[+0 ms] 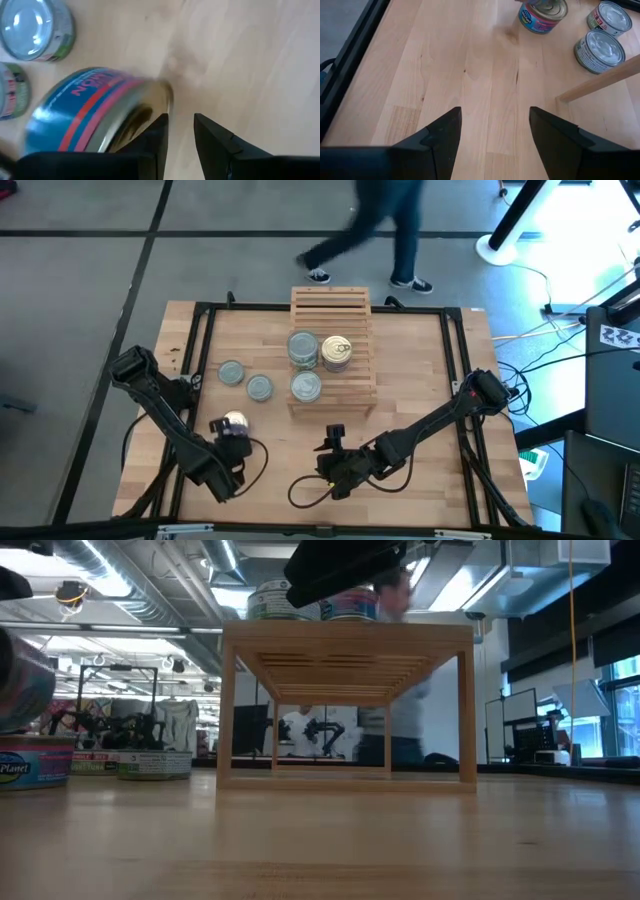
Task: Stack canned seafood by type on shelf
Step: Put the blue tuna can on the shelf
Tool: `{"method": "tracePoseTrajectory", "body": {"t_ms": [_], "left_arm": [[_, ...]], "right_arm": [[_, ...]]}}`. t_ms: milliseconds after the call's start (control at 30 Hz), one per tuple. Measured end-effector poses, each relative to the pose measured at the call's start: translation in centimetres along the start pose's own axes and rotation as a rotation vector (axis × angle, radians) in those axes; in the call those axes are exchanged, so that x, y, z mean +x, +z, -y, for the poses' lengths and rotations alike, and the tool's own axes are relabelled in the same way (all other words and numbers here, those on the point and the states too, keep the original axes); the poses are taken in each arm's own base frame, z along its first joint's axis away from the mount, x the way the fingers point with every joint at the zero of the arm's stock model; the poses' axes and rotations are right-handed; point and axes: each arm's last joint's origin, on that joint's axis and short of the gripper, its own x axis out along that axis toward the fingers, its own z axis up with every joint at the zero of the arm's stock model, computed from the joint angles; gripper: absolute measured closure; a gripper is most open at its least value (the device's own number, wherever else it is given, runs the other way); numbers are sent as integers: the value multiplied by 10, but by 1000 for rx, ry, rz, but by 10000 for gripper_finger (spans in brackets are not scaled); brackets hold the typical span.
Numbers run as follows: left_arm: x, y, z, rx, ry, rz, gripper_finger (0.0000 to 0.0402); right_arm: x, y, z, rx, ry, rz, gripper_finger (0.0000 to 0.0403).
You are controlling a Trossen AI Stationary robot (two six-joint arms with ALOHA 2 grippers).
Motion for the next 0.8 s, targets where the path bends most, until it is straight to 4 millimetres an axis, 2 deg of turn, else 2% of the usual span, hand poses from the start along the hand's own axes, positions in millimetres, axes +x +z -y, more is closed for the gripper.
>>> {"method": "tracePoseTrajectory", "body": {"t_ms": [567, 700, 800], "left_arm": [[0, 0, -1, 20, 15, 4, 314], [0, 0, -1, 21, 16, 5, 314], [0, 0, -1, 25, 16, 5, 314]], "right_arm": [[0, 1, 0, 6, -3, 8, 171], [7, 6, 1, 45, -4, 67, 171], [21, 9, 2, 82, 3, 121, 171]]}}
